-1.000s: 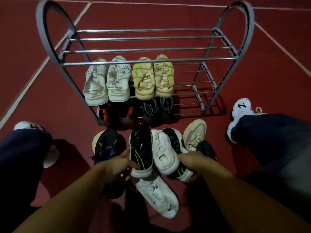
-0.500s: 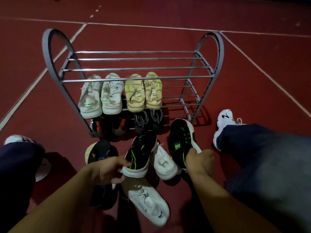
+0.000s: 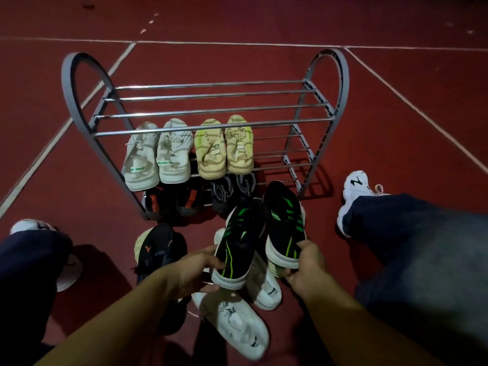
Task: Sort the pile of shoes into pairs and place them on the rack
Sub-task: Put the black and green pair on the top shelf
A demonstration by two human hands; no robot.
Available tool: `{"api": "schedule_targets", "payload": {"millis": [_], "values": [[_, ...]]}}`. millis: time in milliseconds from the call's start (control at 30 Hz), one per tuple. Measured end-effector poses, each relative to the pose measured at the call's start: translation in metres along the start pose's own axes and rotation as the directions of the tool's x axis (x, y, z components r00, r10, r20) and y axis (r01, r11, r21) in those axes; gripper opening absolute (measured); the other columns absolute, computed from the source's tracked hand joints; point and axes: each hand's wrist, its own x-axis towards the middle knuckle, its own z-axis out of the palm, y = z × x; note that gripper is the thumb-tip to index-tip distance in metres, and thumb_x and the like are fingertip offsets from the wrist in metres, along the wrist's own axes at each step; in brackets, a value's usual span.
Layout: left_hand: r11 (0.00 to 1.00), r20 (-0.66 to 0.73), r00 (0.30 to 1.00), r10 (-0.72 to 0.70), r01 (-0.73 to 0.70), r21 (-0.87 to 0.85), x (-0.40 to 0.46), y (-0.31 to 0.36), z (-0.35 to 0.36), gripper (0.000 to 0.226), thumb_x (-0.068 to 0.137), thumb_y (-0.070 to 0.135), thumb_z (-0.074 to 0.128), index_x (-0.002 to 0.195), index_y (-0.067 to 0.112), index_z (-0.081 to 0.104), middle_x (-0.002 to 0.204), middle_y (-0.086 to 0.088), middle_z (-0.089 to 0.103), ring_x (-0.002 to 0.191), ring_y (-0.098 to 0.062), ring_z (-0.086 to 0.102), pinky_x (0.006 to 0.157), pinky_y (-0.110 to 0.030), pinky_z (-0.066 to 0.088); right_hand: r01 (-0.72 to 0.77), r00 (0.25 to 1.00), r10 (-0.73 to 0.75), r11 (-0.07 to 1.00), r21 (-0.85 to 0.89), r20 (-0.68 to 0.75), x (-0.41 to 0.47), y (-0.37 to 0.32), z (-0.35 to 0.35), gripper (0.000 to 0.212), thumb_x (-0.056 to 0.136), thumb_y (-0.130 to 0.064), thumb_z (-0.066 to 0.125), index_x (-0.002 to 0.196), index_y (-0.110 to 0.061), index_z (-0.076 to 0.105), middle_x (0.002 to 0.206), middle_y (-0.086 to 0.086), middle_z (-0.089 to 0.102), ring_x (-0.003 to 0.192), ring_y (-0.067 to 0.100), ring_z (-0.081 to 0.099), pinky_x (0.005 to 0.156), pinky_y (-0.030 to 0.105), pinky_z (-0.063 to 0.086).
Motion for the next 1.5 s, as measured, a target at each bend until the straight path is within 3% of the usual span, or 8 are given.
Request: {"api": "schedule_targets", "payload": {"millis": [133, 300, 500, 600, 700, 800, 900, 1500], "values": [[0.998, -0.061, 0.998, -0.002, -0.003, -0.068, 0.005, 0.0, 0.021, 0.05, 0.083, 0.003, 0.052, 0.119, 0.036, 0.066, 0.096, -0.006, 0.065, 0.079, -0.02, 0.058, 0.059, -0.028, 0.05, -0.047, 0.994, 0.045, 0.999, 0.018, 0.099, 0.005, 0.003, 0.002, 0.027, 0.095, -0.022, 0.052, 0.119, -0.013, 0.058, 0.117, 0.014, 0.059, 0.094, 0.031, 0.056, 0.055, 0.031, 0.045], [0.995, -0.103, 0.993, 0.051, -0.059, -0.082, 0.024, 0.009, 0.035, 0.06, 0.082, -0.001, 0.046, 0.126, 0.039, 0.057, 0.099, -0.013, 0.064, 0.08, -0.025, 0.049, 0.055, -0.026, 0.045, 0.136, 0.987, -0.147, 0.977, -0.165, -0.058, 0.032, -0.013, 0.012, 0.023, 0.097, -0.022, 0.045, 0.113, -0.011, 0.058, 0.082, 0.011, 0.051, 0.073, 0.029, 0.048, 0.068, 0.038, 0.043], [0.999, -0.062, 0.997, 0.041, -0.041, -0.002, 0.035, 0.014, 0.025, 0.06, 0.072, 0.002, 0.05, 0.115, 0.04, 0.067, 0.08, -0.008, 0.054, 0.07, -0.022, 0.045, 0.052, -0.027, 0.042, 0.167, 0.984, -0.177, 0.965, -0.204, -0.032, 0.03, -0.001, 0.008, 0.009, 0.099, -0.017, 0.043, 0.097, -0.01, 0.048, 0.079, 0.007, 0.049, 0.075, 0.027, 0.051, 0.08, 0.04, 0.046], [0.998, -0.044, 0.998, 0.052, -0.05, 0.039, 0.027, 0.016, 0.015, 0.058, 0.058, 0.008, 0.053, 0.108, 0.033, 0.07, 0.071, -0.009, 0.056, 0.059, -0.021, 0.049, 0.05, -0.027, 0.042, 0.147, 0.987, -0.158, 0.971, -0.186, -0.043, 0.019, 0.01, 0.002, 0.026, 0.1, -0.017, 0.042, 0.119, -0.005, 0.054, 0.074, 0.004, 0.046, 0.086, 0.026, 0.05, 0.084, 0.04, 0.049], [0.993, -0.067, 0.993, 0.098, -0.093, 0.067, 0.013, 0.014, 0.012, 0.051, 0.061, 0.006, 0.051, 0.104, 0.029, 0.07, 0.061, -0.005, 0.053, 0.048, -0.017, 0.046, 0.045, -0.023, 0.037, 0.18, 0.98, -0.194, 0.961, -0.21, -0.047, 0.009, 0.014, -0.002, 0.035, 0.1, -0.015, 0.043, 0.126, 0.005, 0.052, 0.075, 0.006, 0.047, 0.085, 0.025, 0.049, 0.076, 0.036, 0.044], [0.985, -0.116, 0.979, 0.167, -0.161, 0.054, -0.001, 0.012, 0.017, 0.048, 0.056, 0.008, 0.049, 0.099, 0.023, 0.066, 0.065, -0.007, 0.05, 0.043, -0.018, 0.042, 0.043, -0.022, 0.033, 0.273, 0.953, -0.295, 0.933, -0.233, -0.064, -0.006, 0.018, 0.0, 0.03, 0.099, -0.019, 0.044, 0.123, -0.006, 0.057, 0.088, 0.009, 0.052, 0.081, 0.024, 0.051, 0.064, 0.03, 0.041], [0.979, -0.114, 0.973, 0.201, -0.194, 0.066, -0.016, 0.019, 0.021, 0.048, 0.055, 0.008, 0.049, 0.097, 0.023, 0.067, 0.064, -0.007, 0.05, 0.044, -0.018, 0.039, 0.043, -0.022, 0.03, 0.322, 0.942, -0.335, 0.926, -0.195, -0.034, -0.017, 0.016, -0.003, 0.024, 0.097, -0.026, 0.046, 0.115, -0.014, 0.058, 0.075, -0.001, 0.046, 0.058, 0.015, 0.04, 0.054, 0.024, 0.032], [0.876, -0.191, 0.859, 0.475, -0.482, 0.014, -0.147, 0.124, 0.013, 0.061, 0.06, 0.009, 0.049, 0.117, 0.026, 0.064, 0.055, -0.01, 0.052, 0.039, -0.021, 0.043, 0.041, -0.023, 0.033, 0.569, 0.792, -0.519, 0.818, -0.082, 0.32, -0.165, -0.105, 0.034, 0.021, 0.101, -0.026, 0.047, 0.117, -0.017, 0.057, 0.1, 0.012, 0.065, 0.065, 0.024, 0.049, 0.05, 0.029, 0.035]]}}
